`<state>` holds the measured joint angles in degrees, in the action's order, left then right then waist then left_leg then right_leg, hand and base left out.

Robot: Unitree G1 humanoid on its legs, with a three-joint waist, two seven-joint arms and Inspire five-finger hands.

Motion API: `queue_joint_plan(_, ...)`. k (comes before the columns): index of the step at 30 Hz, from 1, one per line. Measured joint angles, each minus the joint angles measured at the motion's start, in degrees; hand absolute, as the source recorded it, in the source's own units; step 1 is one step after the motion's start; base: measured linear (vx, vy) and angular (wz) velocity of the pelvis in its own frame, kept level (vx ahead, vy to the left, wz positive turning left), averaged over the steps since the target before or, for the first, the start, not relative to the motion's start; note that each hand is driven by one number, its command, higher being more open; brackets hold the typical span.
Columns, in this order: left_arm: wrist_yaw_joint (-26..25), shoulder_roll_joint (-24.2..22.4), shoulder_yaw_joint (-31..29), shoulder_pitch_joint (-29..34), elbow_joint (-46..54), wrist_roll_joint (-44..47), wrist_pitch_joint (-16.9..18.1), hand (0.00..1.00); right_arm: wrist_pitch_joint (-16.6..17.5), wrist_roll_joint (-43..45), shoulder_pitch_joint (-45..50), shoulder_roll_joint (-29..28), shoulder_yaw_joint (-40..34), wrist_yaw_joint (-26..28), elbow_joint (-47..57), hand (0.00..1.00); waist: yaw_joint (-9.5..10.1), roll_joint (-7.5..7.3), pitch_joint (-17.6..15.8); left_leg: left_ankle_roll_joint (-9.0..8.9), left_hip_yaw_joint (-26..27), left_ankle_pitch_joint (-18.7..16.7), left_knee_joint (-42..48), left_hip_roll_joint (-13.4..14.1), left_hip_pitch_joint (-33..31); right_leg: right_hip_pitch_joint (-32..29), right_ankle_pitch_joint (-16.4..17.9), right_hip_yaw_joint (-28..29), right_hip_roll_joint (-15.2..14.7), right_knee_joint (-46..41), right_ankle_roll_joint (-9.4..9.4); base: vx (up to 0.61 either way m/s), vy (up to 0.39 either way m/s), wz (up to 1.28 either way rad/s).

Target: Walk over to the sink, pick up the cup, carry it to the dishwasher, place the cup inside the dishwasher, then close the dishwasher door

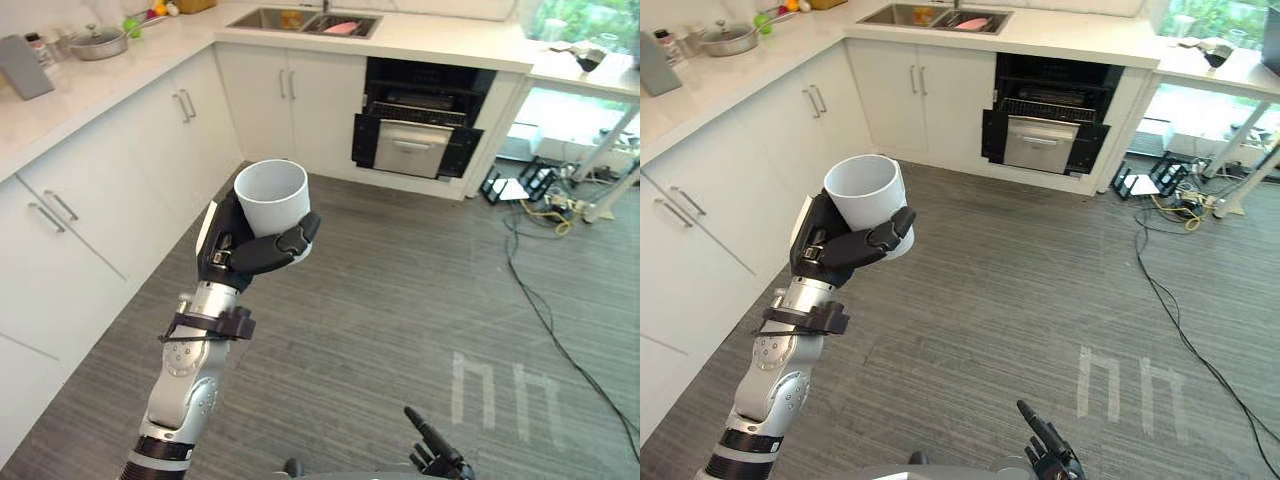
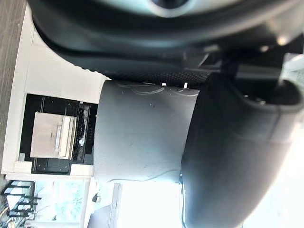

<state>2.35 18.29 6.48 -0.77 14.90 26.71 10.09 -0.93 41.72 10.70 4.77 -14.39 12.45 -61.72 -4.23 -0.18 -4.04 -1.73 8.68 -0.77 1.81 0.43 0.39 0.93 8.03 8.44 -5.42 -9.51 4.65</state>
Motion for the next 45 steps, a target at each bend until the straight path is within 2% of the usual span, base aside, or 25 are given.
queue_joint_plan(1,-1.2,-1.0,0.0,0.0,-1.6,-1.0,1.4,0.0,-1.0,-5.3,3.5,0.6,-1.2,0.9,-2.1,1.0,-1.34,0.76,0.6,0.47,-0.2,3.3,-4.5,0.6,1.2,0.0,-1.0,-0.7,0.9,1.6,-0.15,-0.04,-0.014,-0.04)
queue_joint_plan(6,-1.1,-1.1,0.0,0.2,-2.7,-1.0,1.7,0.0,-1.0,-5.2,3.7,0.7,-1.0,0.9,-1.9,1.0,-1.34,0.94,0.5,0.39,-0.4,3.1,-3.8,0.7,1.1,0.6,-1.5,-1.0,0.8,3.0,-0.3,0.0,-0.001,0.01)
queue_joint_plan(10,-1.4,-3.6,0.1,3.1,-9.4,-0.1,2.6,0.0,-2.3,-4.6,5.4,1.2,-1.0,1.3,-1.7,1.0,-1.21,1.53,0.2,0.05,-0.9,1.3,-0.4,1.8,0.1,4.4,-4.3,-6.6,0.3,8.9,-0.65,-0.01,-0.024,0.1)
queue_joint_plan(14,-2.7,-7.0,0.1,7.1,-15.4,3.2,1.4,0.0,-3.4,-3.5,5.9,2.4,-1.4,1.8,-1.0,1.0,-0.51,3.01,-0.7,-1.1,0.1,-2.0,5.8,3.9,-1.9,5.0,-4.4,-15.1,-0.4,7.9,-0.75,-0.02,-0.068,-0.05)
queue_joint_plan(16,-3.5,-10.9,0.1,7.1,-17.3,5.5,-0.1,0.0,-4.3,-3.0,5.4,3.1,-3.3,2.8,-1.1,1.0,-0.16,4.3,-1.9,-1.07,2.9,-4.5,11.1,5.4,-4.2,1.7,0.7,-15.8,-0.3,-0.1,-1.69,-0.04,-0.065,0.22)
queue_joint_plan(20,-4.3,-12.2,0.2,7.2,-17.4,6.6,-1.3,0.0,-5.2,-3.1,4.3,3.9,-5.8,2.4,-2.5,1.0,0.36,3.01,-2.7,0.81,3.2,-10.5,19.9,3.3,-4.9,-2.3,11.6,-15.5,-4.6,-16.2,-0.44,0.01,-0.032,0.23)
queue_joint_plan(21,-4.6,-12.2,0.7,7.2,-17.2,6.5,-1.3,0.0,-5.3,-3.4,4.1,4.3,-6.9,2.1,-3.0,1.0,0.29,2.98,-2.6,2.56,4.9,-12.0,22.7,2.5,-5.2,-1.7,12.9,-16.5,-6.2,-17.3,0.39,0.18,0.068,0.47)
queue_joint_plan(22,-4.6,-12.2,2.7,7.2,-16.7,6.4,-1.5,0.0,-5.0,-3.7,5.5,4.3,-8.2,1.6,-2.9,1.0,0.21,2.49,-2.0,3.51,6.9,-13.7,25.0,-0.5,-4.2,-0.1,13.2,-18.7,-9.0,-19.6,2.99,0.22,0.112,0.65)
queue_joint_plan(23,-4.6,-12.4,4.0,6.7,-15.3,6.0,-1.1,0.0,-4.9,-3.7,5.6,5.0,-9.0,1.4,-2.3,1.0,0.67,3.61,-1.7,5.04,6.7,-18.4,23.4,-1.4,-3.3,-5.8,12.5,-18.5,-10.5,-33.8,1.17,0.21,0.151,0.62)
queue_joint_plan(24,-4.6,-11.9,4.1,6.3,-15.6,5.8,-1.1,0.0,-4.1,-3.7,5.0,4.2,-9.4,0.8,-2.3,1.0,0.5,2.11,-2.1,4.78,6.6,-18.9,24.4,-2.6,-2.6,-8.4,10.9,-16.7,-12.1,-40.4,-0.77,0.18,0.126,0.63)
queue_joint_plan(25,-5.1,-11.3,5.5,6.4,-15.9,5.5,-2.3,0.0,-2.8,-3.7,5.0,3.5,-9.1,0.8,-1.6,1.0,-0.25,2.15,-2.1,5.19,4.6,-19.3,22.9,-3.1,0.2,-11.2,3.5,-14.8,-12.2,-48.3,-2.28,0.24,0.109,0.71)
queue_joint_plan(26,-5.1,-10.3,6.9,6.4,-15.7,4.4,-2.6,0.0,-1.3,-3.7,5.4,2.7,-8.3,0.8,-0.2,1.0,-0.87,2.24,-1.9,5.72,2.5,-19.2,21.0,-2.8,2.6,-12.5,0.5,-14.3,-11.5,-53.0,-2.81,0.3,0.065,0.74)
queue_joint_plan(28,-5.8,-10.0,6.9,5.7,-15.4,3.7,-2.5,0.0,0.8,-3.7,5.2,2.0,-5.6,0.5,2.8,1.0,-1.36,1.79,-2.0,5.7,0.1,-19.3,18.6,-2.4,4.9,-15.8,4.3,-14.4,-9.3,-53.6,-3.06,0.36,-0.006,0.61)
queue_joint_plan(29,-6.3,-9.8,7.1,4.5,-15.5,3.7,-2.5,0.0,1.7,-3.7,5.1,1.6,-3.4,-0.4,5.6,1.0,-1.68,2.33,-2.2,5.59,-1.6,-19.4,16.7,-1.6,6.2,-18.3,6.8,-14.5,-6.7,-49.9,-3.03,0.38,-0.07,0.6)
queue_joint_plan(31,-6.2,-9.4,7.6,3.1,-15.5,3.6,-2.5,0.0,1.9,-3.4,5.2,1.3,0.5,-2.3,10.4,1.0,-2.2,2.79,-2.6,4.94,-4.0,-19.4,13.7,0.6,8.1,-22.1,7.1,-14.3,-2.3,-37.4,-2.17,0.43,-0.126,0.75)
queue_joint_plan(32,-6.0,-9.2,8.1,2.3,-15.6,3.5,-2.4,0.0,2.4,-2.8,5.2,0.9,2.2,-3.4,13.5,1.0,-2.62,2.88,-2.7,2.93,-5.6,-19.4,12.2,1.9,9.6,-22.8,2.8,-14.8,-0.4,-21.8,-0.96,0.48,-0.16,0.72)
queue_joint_plan(33,-5.8,-9.1,8.1,2.2,-15.5,3.5,-2.3,0.0,2.9,-2.4,5.2,0.5,2.8,-3.7,15.0,1.0,-2.52,2.59,-2.6,2.32,-5.9,-19.8,11.4,2.2,10.6,-22.8,-0.5,-15.0,0.0,-13.6,-1.18,0.56,-0.208,0.55)
queue_joint_plan(34,-5.6,-9.2,8.1,2.3,-15.7,3.5,-2.3,0.0,4.1,-2.3,5.1,0.3,3.8,-4.2,17.9,1.0,-2.41,1.77,-2.1,1.0,-6.5,-20.6,9.3,2.6,13.6,-21.8,-11.8,-15.9,0.4,-3.0,-0.91,0.5,-0.194,0.33)
queue_joint_plan(35,-5.3,-9.0,8.1,2.6,-15.7,3.5,-2.4,0.0,4.9,-1.8,5.6,0.4,4.3,-4.2,19.3,1.0,-2.46,1.76,-2.1,0.45,-6.5,-20.9,8.2,2.5,15.6,-20.5,-17.9,-17.2,0.4,-2.3,-2.91,0.66,-0.218,-0.04)
queue_joint_plan(36,-4.7,-10.2,7.6,3.1,-15.8,3.5,-2.8,0.0,5.7,-1.0,3.8,1.3,5.4,-4.6,21.6,1.0,-1.07,4.9,-2.9,-0.09,-5.1,-20.3,7.6,5.2,18.1,-19.7,-17.4,-18.1,3.1,-4.4,-4.37,0.74,-0.23,-0.38)
queue_joint_plan(39,-2.4,-10.6,6.4,3.0,-15.2,3.5,-3.5,0.0,6.9,-0.8,3.1,0.8,8.0,-6.5,32.5,1.0,0.01,4.08,-3.6,-0.95,-4.3,-13.8,13.3,5.5,19.6,-19.9,-8.9,-18.5,2.8,-15.3,-8.02,0.56,-0.207,-0.19)
queue_joint_plan(41,0.2,-10.6,6.2,3.4,-14.1,2.9,-3.5,0.0,9.2,-0.6,4.3,0.7,9.1,-6.9,38.1,1.0,-0.03,4.1,-3.5,-1.74,-5.1,-10.4,19.4,6.1,19.2,-16.2,-4.9,-21.2,2.2,-15.7,-7.9,0.48,-0.206,0.17)
queue_joint_plan(43,2.6,-11.0,6.0,4.0,-11.5,2.4,-3.3,0.0,11.1,0.0,5.5,0.0,9.1,-7.7,42.6,1.0,-0.42,4.4,-3.5,-5.44,-5.4,-5.6,30.9,8.0,15.2,-12.4,-1.3,-22.8,2.7,-15.1,-6.74,0.32,-0.127,0.26)
queue_joint_plan(44,3.8,-11.3,5.6,4.9,-10.4,2.4,-2.9,0.0,11.6,0.0,6.6,-0.5,9.1,-7.9,44.7,1.0,-0.49,4.4,-3.5,-8.78,-6.0,-0.5,37.9,9.0,11.8,-10.8,-0.1,-23.1,3.4,-14.8,-6.84,0.33,-0.129,0.08)
queue_joint_plan(45,4.9,-12.1,4.8,6.8,-9.8,2.4,-1.5,0.0,11.9,-0.1,8.4,-0.8,9.2,-7.9,47.1,1.0,-0.15,4.42,-3.5,-11.46,-6.7,10.2,45.8,10.0,7.9,-8.0,1.3,-22.2,4.2,-13.0,-7.19,0.41,-0.093,-0.15)
